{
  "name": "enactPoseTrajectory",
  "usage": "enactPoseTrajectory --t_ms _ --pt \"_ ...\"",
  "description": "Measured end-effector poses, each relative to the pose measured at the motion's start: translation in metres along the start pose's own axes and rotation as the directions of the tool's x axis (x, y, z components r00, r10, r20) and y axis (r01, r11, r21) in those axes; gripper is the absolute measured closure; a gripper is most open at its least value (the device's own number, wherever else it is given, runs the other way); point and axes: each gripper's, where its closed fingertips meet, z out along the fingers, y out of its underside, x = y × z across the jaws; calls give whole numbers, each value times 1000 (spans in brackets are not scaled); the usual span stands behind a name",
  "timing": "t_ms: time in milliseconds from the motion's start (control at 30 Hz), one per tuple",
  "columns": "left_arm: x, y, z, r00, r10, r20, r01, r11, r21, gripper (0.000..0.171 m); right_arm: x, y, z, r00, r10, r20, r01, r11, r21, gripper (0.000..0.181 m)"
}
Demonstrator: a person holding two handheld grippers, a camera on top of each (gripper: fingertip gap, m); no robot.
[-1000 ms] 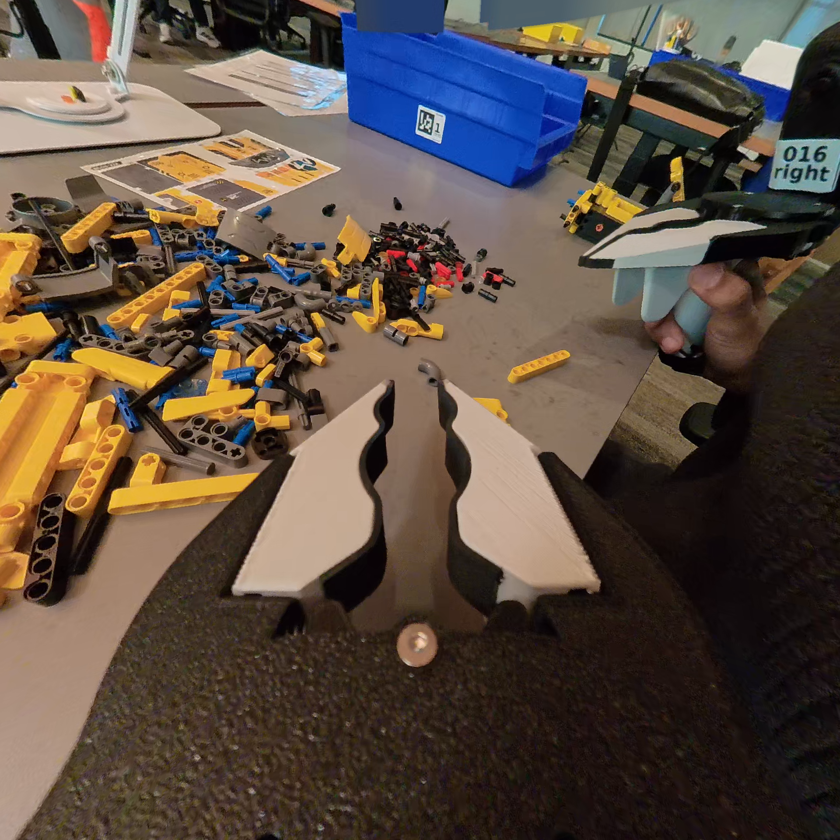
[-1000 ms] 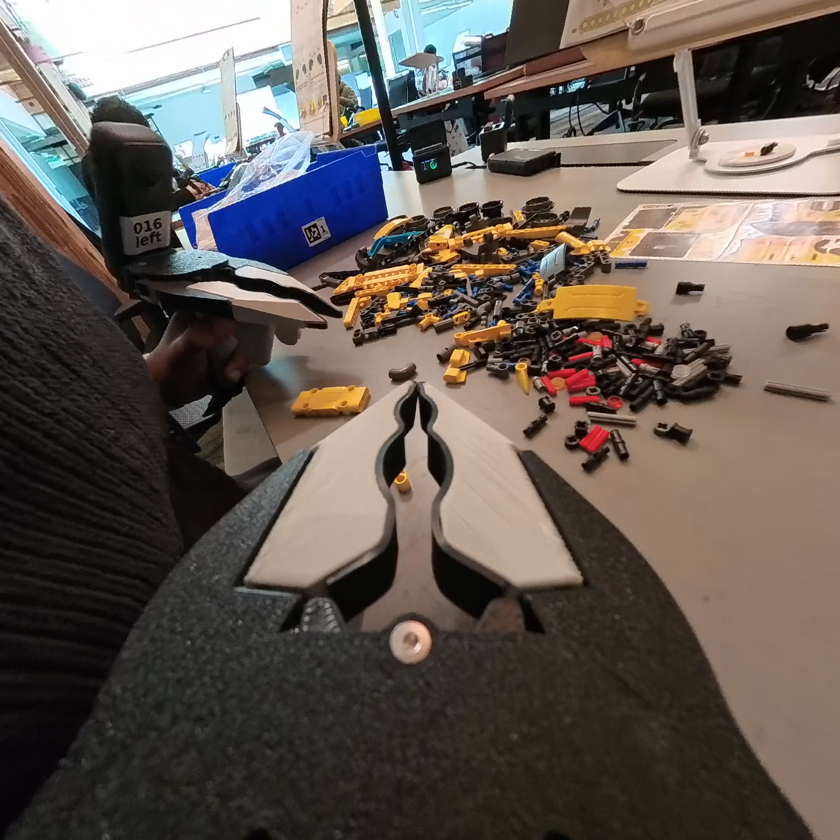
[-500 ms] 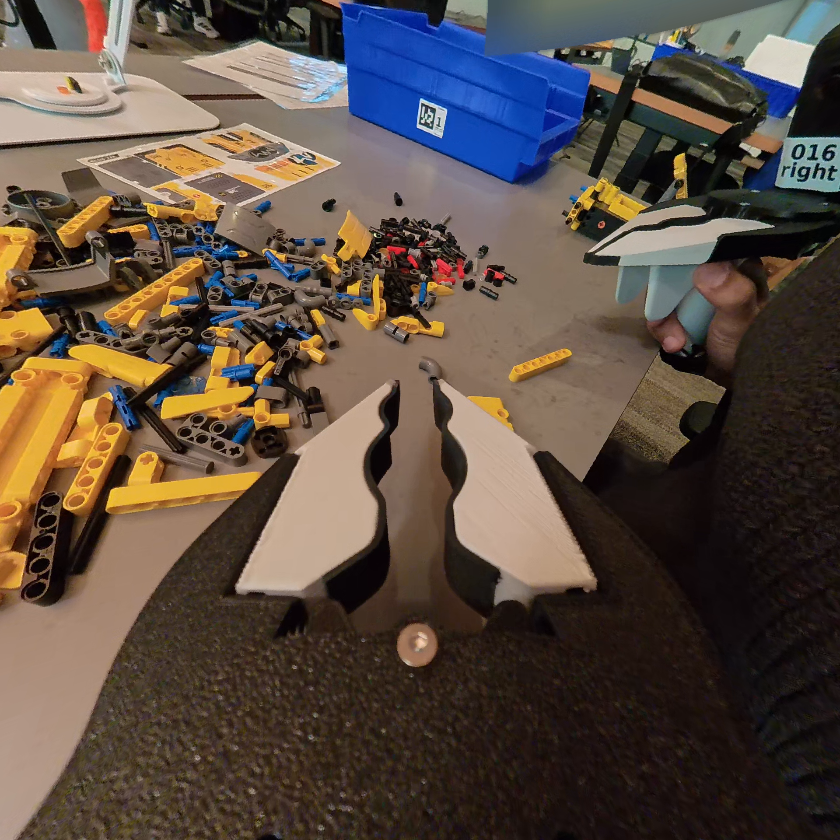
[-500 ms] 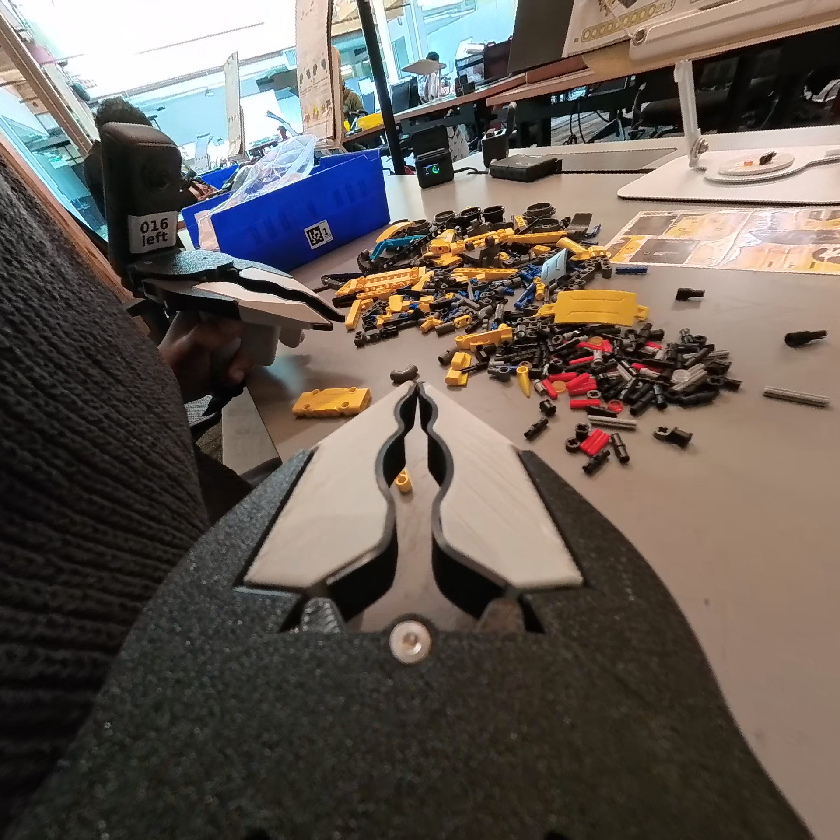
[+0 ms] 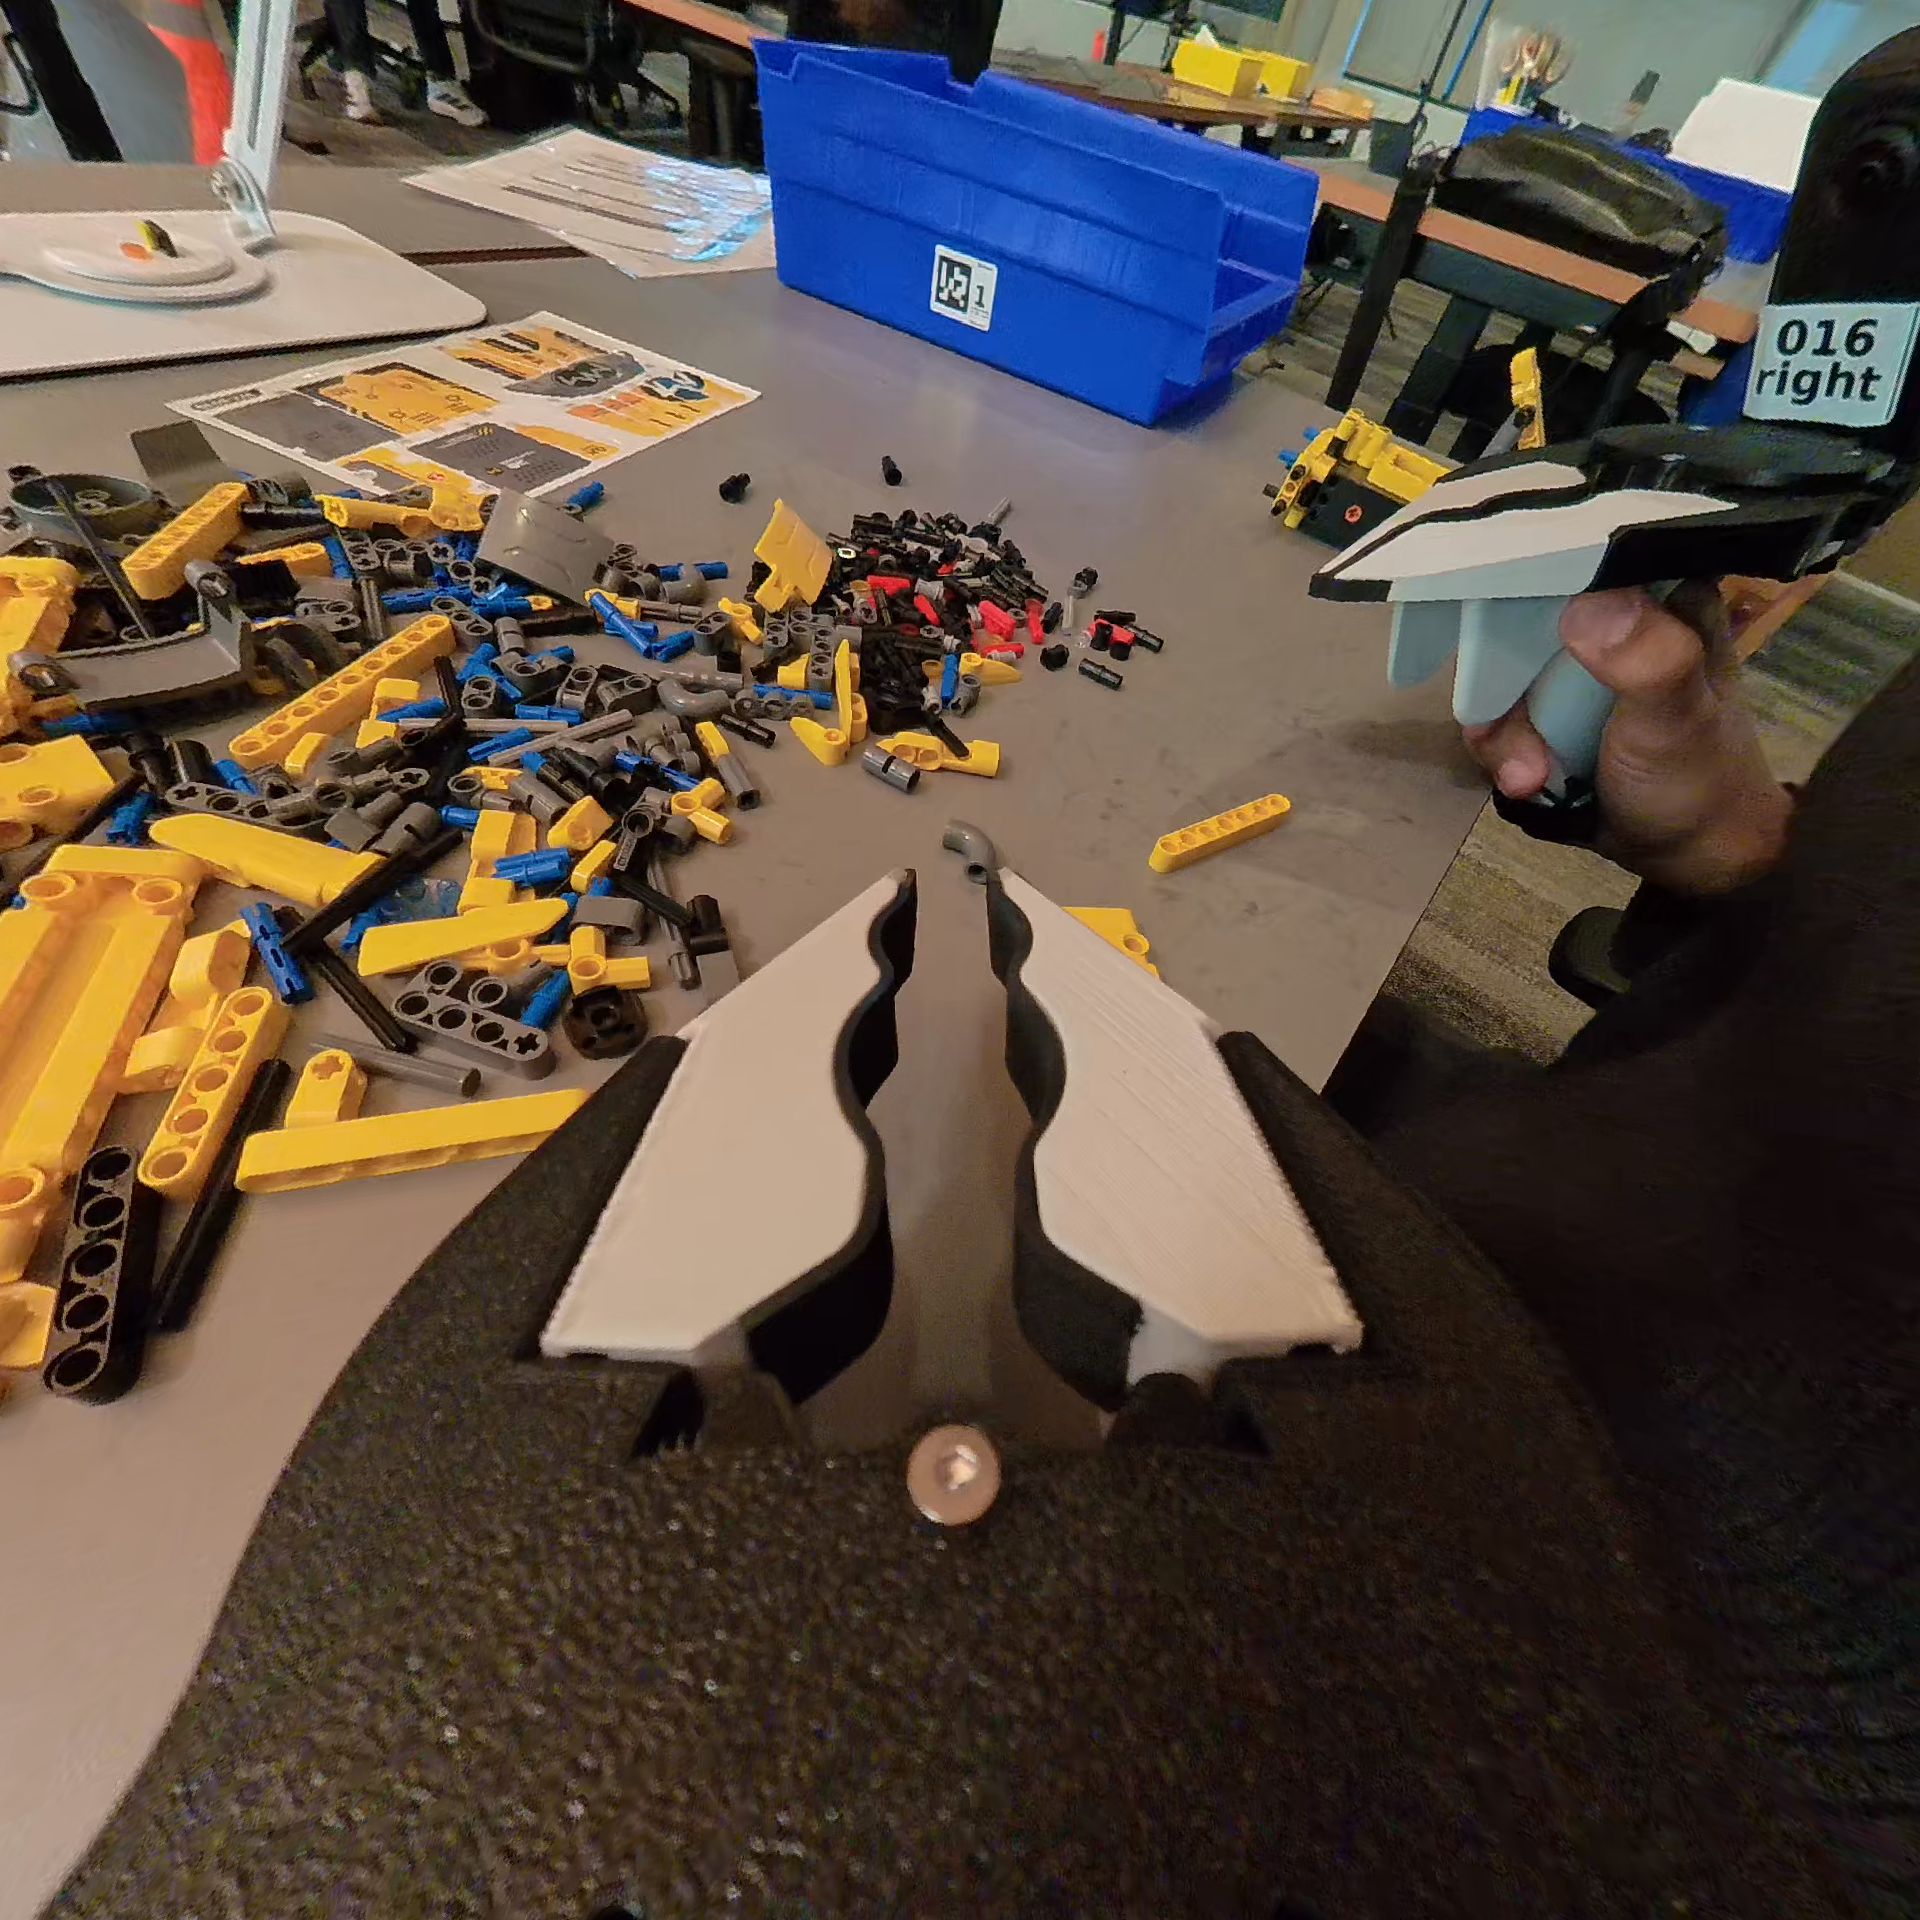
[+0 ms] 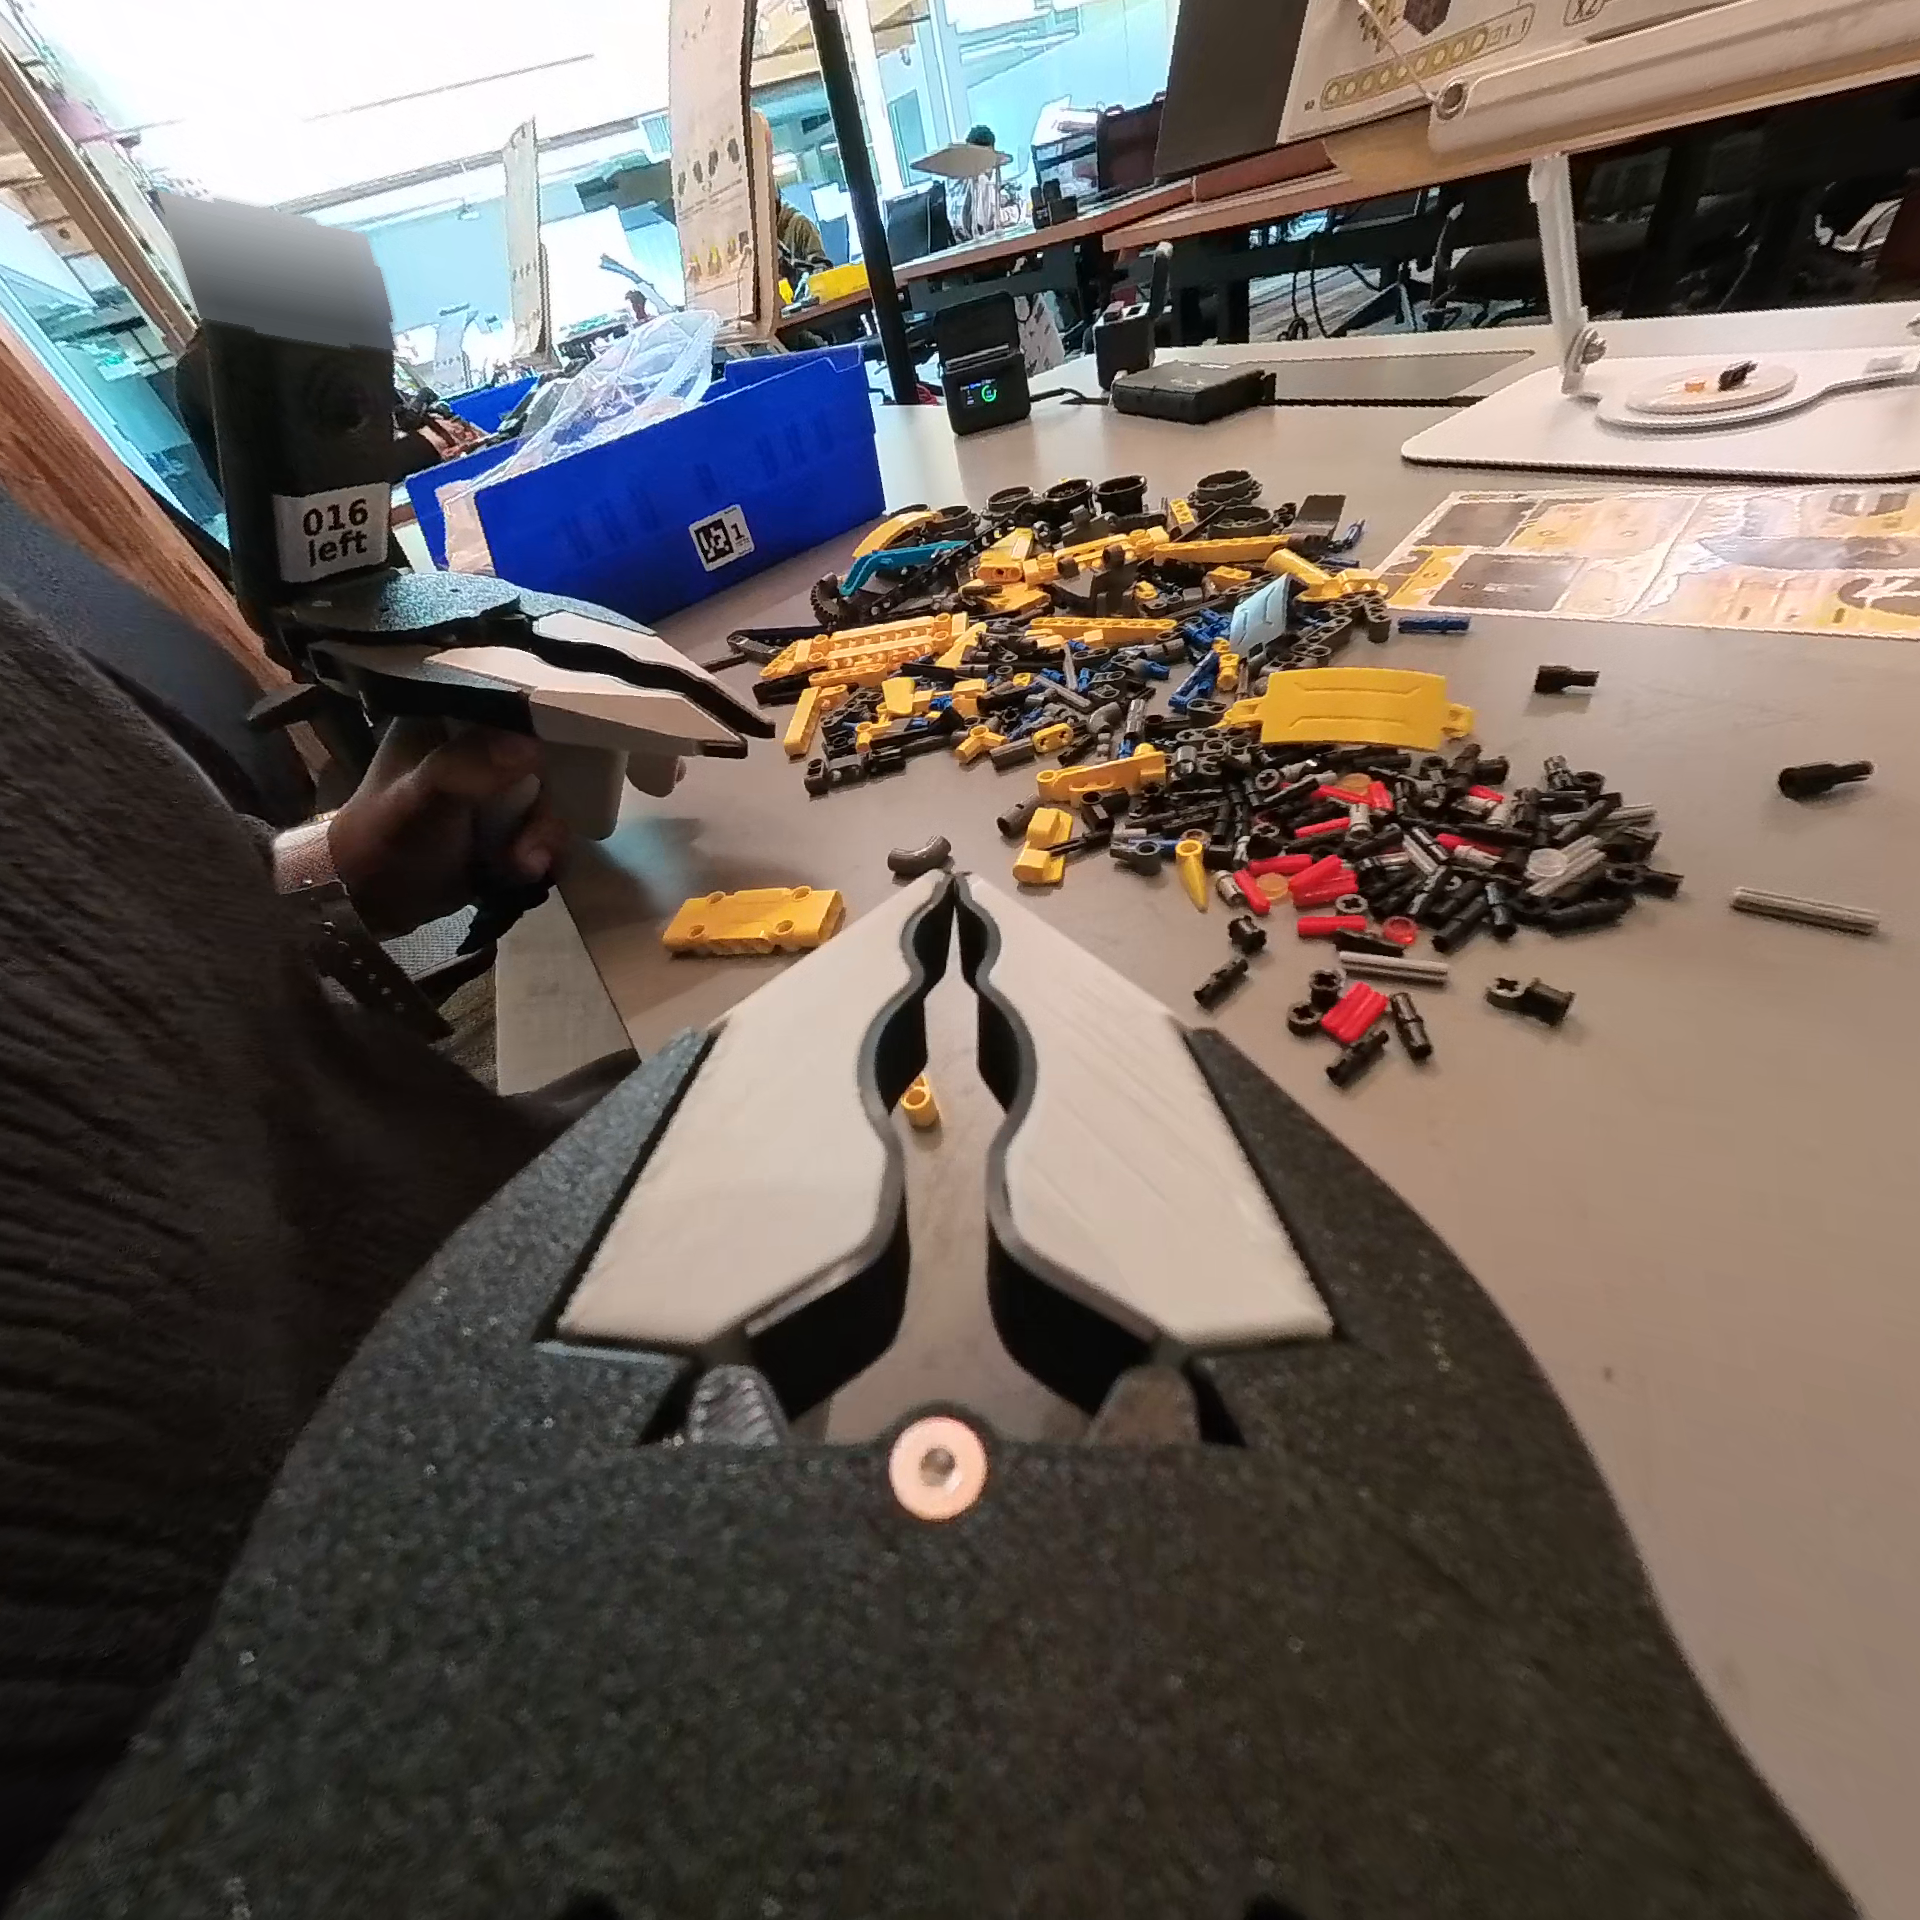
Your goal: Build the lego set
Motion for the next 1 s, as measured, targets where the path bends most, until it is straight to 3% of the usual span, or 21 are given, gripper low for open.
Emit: enactPoseTrajectory --t_ms 267,400,467,567,767,1000 --pt "-4 -2 -2 999 -13 32 12 1000 23 159 4 0 0 1000 5 -30 -5 1000 2 181" --pt "-5 -3 -2 999 -21 33 20 999 28 158 21 3 1 989 73 -127 -76 997 -18 180" --pt "-6 0 0 999 -35 32 35 999 -2 157 33 3 0 971 141 -193 -145 989 -7 161" --pt "-6 0 0 999 -39 31 39 999 -6 156 42 5 3 949 197 -247 -207 978 -17 159" --pt "2 -11 -9 1000 -29 -6 29 996 80 155 52 34 20 924 70 -375 -182 945 -272 159" --pt "4 -22 -18 997 -68 -42 74 988 139 154 61 47 23 894 -21 -448 -173 905 -388 164"
